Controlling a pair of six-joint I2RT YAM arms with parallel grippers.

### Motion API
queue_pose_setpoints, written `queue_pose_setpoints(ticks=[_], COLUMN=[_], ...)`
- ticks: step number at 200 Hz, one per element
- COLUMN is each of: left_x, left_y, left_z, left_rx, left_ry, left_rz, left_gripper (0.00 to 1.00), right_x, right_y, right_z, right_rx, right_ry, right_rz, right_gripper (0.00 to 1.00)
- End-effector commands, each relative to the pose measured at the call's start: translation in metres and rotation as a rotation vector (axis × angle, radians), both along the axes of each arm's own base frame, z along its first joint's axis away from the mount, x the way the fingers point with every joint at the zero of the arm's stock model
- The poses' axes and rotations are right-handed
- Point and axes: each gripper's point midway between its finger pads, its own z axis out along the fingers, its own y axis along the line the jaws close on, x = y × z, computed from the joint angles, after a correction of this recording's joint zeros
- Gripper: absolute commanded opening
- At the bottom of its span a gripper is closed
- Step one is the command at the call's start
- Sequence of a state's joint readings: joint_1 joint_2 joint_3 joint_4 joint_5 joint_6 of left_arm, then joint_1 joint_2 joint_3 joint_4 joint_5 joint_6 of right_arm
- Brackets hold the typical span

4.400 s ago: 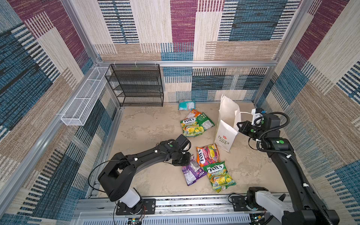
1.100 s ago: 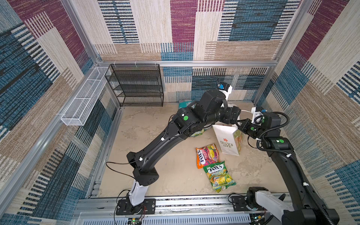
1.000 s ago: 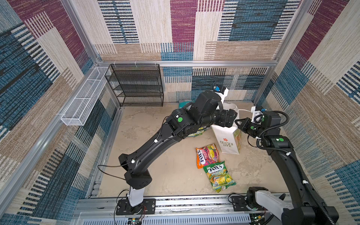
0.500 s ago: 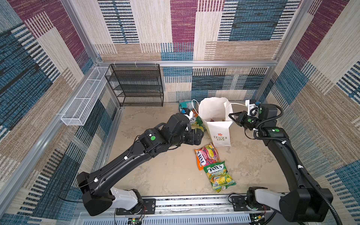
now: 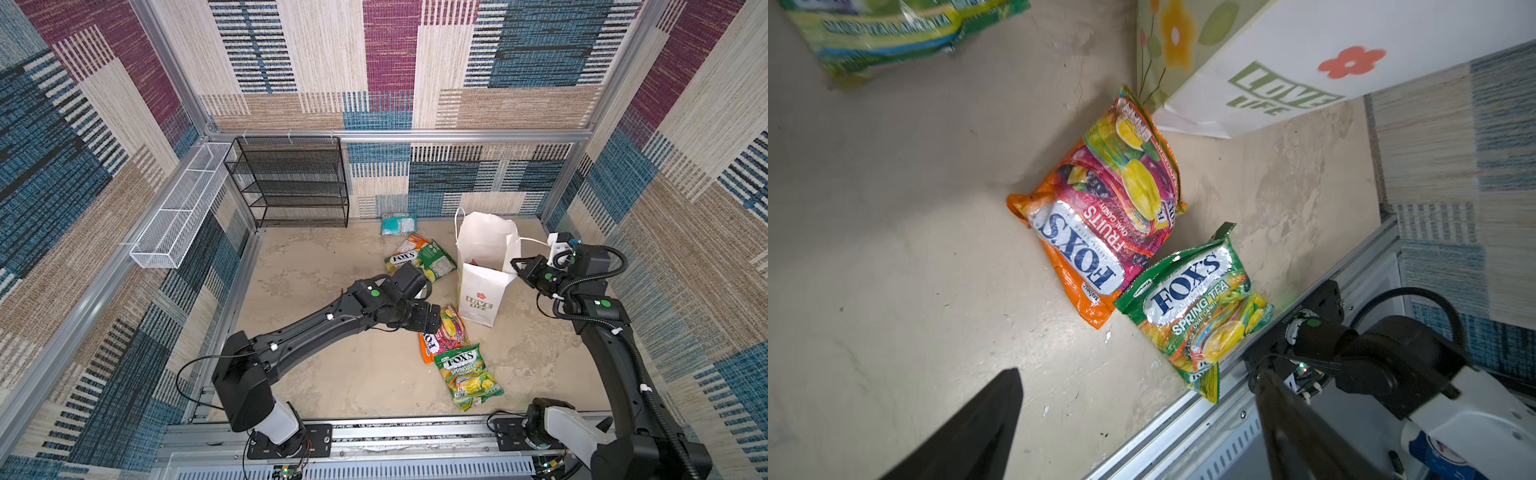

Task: Place the snacks into the paper bag
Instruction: Pick up the snack from the center of the table.

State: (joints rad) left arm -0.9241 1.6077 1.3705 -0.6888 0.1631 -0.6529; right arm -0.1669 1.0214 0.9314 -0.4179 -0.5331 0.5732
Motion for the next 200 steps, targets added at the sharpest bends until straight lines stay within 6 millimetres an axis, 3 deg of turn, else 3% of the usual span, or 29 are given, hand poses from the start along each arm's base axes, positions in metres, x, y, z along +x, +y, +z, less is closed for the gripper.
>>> queue_pose_setpoints(ticks=[1, 29, 59, 100, 162, 200], left_x=[-0.004, -0.005, 0.001, 0.013, 0.023, 0.027], left_y=[-0.012, -0.012, -0.024, -0.033, -0.028, -0.029], left_z=[-0.020, -0.055, -0.073, -0.097, -0.121, -0.131], left_rx=[-0.011, 0.028, -0.009, 0.018, 0.078, 0.074], left_ry=[0.086, 0.158, 0.180, 0.212, 0.213, 0.212], left_rz=[0.011, 0.065, 0.100, 0.154, 0.192, 0.194], left_gripper=[0.91, 0.87, 0.84, 0.78, 0.83, 0.76], right_x=[-0.005, -0.015, -0.025, -0.030, -0.034, -0.033], right_y=[-0.009, -0.011, -0.012, -0.008, -0.006, -0.005], right_z=[-0.003, -0.016, -0.025, -0.023, -0.019, -0.019], right_rx=[-0.015, -0.006, 0.000, -0.006, -0.006, -0.001], right_ry=[-0.006, 0.012, 0.017, 0.002, -0.018, -0.020], right_rz=[-0.035, -0.049, -0.056, -0.036, -0.024, -0.019], right_gripper=[0.00, 0.00, 0.00, 0.00, 0.00, 0.00])
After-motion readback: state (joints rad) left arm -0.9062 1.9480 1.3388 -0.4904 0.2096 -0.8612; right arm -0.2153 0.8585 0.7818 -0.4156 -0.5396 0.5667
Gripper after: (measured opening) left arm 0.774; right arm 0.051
